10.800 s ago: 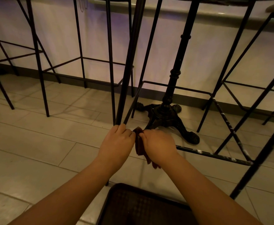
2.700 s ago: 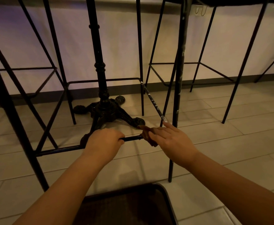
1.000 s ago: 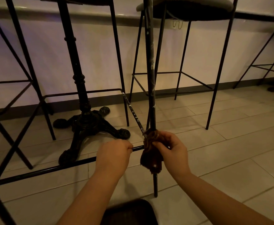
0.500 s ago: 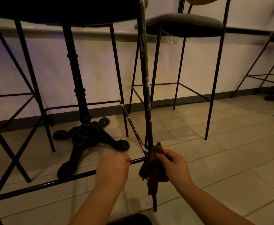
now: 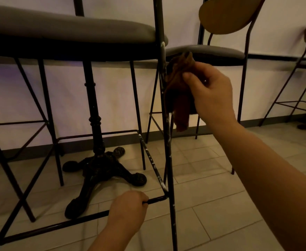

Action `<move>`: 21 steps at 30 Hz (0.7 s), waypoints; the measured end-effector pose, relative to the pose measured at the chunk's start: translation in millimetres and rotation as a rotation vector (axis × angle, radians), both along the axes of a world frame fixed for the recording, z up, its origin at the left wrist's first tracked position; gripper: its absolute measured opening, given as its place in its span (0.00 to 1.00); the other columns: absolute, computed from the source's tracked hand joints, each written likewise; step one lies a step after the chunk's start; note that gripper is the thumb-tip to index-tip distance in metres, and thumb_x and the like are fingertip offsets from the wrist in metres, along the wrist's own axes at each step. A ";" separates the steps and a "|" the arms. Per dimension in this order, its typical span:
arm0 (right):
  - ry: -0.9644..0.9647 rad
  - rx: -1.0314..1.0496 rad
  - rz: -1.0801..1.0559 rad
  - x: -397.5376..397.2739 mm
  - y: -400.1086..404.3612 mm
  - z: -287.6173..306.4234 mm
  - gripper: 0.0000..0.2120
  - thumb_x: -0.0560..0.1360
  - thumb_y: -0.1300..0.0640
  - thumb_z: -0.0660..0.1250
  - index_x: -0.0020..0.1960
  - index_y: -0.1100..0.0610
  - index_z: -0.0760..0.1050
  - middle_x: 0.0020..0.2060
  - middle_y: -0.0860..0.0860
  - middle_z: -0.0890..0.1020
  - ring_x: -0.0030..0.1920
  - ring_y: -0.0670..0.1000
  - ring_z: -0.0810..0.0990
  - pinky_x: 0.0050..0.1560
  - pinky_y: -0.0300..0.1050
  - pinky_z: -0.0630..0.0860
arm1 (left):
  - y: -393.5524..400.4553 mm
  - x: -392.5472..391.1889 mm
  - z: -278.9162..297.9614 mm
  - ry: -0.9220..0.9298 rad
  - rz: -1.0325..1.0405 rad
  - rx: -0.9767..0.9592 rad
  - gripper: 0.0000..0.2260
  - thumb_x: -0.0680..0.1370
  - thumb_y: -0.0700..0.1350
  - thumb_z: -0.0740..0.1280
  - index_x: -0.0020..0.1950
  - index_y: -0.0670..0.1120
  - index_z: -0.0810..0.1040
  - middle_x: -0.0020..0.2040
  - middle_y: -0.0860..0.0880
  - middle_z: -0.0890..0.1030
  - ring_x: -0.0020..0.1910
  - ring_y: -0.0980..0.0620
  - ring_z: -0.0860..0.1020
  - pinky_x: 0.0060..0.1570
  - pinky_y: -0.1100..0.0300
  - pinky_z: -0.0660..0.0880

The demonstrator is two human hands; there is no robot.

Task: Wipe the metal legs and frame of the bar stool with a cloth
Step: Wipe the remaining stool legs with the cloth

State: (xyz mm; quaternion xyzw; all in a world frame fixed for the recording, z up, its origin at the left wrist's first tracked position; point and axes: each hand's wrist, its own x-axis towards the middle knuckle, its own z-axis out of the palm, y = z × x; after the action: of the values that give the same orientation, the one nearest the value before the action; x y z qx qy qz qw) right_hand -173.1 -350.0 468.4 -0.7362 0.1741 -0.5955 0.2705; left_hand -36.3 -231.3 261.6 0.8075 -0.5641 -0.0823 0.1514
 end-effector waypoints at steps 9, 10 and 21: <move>0.047 0.048 0.061 17.2 -4.1 -12.3 0.10 0.78 0.56 0.66 0.58 0.48 0.77 0.50 0.40 0.80 0.54 0.40 0.79 0.50 0.32 0.78 | 4.4 -0.8 4.0 0.051 -0.014 0.009 0.14 0.79 0.51 0.59 0.62 0.55 0.78 0.54 0.54 0.81 0.51 0.54 0.79 0.47 0.61 0.74; 0.037 0.055 0.068 16.6 -3.7 -13.9 0.10 0.77 0.56 0.66 0.57 0.48 0.76 0.50 0.40 0.80 0.53 0.39 0.79 0.50 0.31 0.78 | 4.5 -1.0 3.9 0.051 -0.014 0.007 0.14 0.80 0.51 0.59 0.63 0.55 0.77 0.55 0.54 0.81 0.52 0.54 0.78 0.49 0.62 0.74; 0.001 0.251 0.116 8.2 4.3 -77.4 0.10 0.77 0.56 0.67 0.52 0.40 0.77 0.47 0.40 0.84 0.50 0.38 0.81 0.49 0.42 0.82 | -0.9 -8.5 7.3 -0.048 0.004 0.075 0.13 0.80 0.51 0.58 0.54 0.51 0.81 0.47 0.51 0.82 0.46 0.52 0.79 0.41 0.61 0.73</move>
State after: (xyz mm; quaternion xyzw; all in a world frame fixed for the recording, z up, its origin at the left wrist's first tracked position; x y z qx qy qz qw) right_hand -164.9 -345.7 391.0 -0.7058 0.2046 -0.5519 0.3942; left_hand -44.8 -232.2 268.9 0.8156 -0.5622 -0.0839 0.1078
